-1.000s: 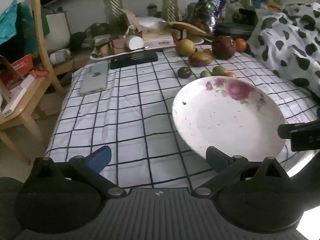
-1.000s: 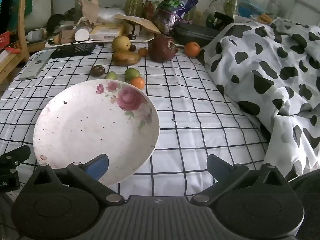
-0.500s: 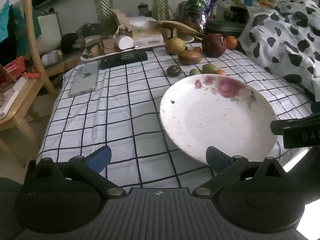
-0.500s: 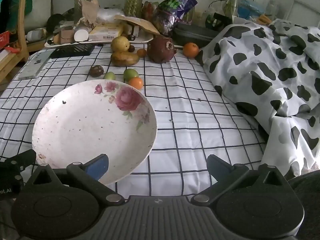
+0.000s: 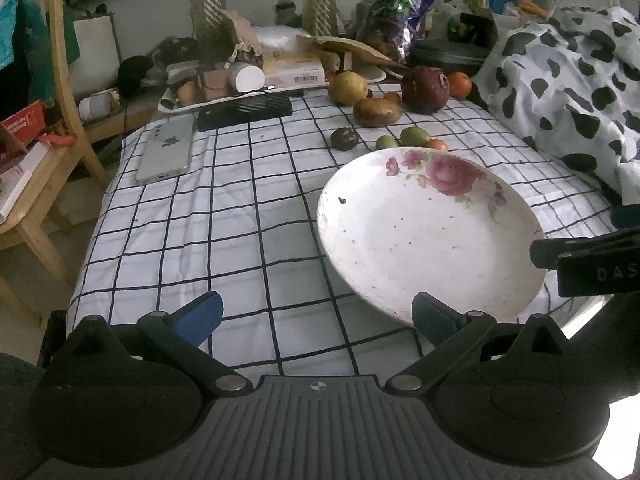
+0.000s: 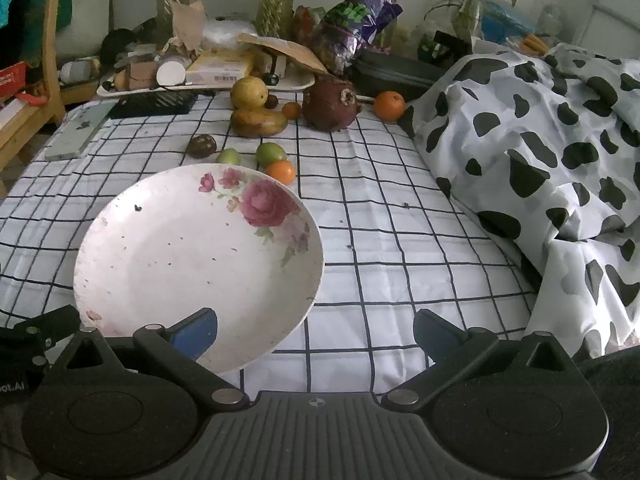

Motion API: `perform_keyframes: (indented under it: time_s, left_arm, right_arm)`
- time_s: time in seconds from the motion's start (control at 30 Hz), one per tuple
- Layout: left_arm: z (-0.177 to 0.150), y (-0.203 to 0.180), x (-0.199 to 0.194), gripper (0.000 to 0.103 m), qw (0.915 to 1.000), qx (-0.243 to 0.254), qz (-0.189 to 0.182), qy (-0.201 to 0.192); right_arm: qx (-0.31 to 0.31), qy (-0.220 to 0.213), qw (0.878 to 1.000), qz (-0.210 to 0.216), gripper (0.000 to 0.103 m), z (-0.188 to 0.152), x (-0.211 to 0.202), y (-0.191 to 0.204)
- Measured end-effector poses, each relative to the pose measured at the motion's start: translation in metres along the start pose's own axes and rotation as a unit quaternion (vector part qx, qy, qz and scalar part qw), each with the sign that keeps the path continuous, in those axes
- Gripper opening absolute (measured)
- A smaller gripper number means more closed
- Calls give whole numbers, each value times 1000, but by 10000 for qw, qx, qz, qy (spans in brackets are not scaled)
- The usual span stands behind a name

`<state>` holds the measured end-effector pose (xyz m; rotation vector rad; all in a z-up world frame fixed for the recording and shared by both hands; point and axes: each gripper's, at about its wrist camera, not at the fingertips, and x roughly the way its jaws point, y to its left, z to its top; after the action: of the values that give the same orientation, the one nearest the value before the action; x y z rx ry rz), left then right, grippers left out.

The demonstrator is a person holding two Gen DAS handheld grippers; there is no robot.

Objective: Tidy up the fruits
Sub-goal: 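Move both grippers forward toward the loose fruits beside the white plate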

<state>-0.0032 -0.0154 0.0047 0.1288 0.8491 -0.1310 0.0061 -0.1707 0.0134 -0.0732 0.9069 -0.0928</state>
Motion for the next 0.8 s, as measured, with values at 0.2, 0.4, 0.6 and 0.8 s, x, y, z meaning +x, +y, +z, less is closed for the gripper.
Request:
perform_keyframes:
  time_s: [0.2,0.4,0.6,0.8]
  left_arm:
    - [0,1,-6,103,9999,-62,-152,28]
    - [10,-3,-23,102,9998,105,-138,-103]
    - [17,-5,-30,102,9996,143,-180,-177]
    - [17,-2,-26,102,9994,59,-250,-234]
  right_arm:
    - [168,-26,9998,44,103,1,-6,-7]
    - [319,-79,9994,111,103,4,-10,-11]
    - [318,-45,9994,110,103,3,-10,-10]
    - [349,-48,9993,90,103,2,-9,-11]
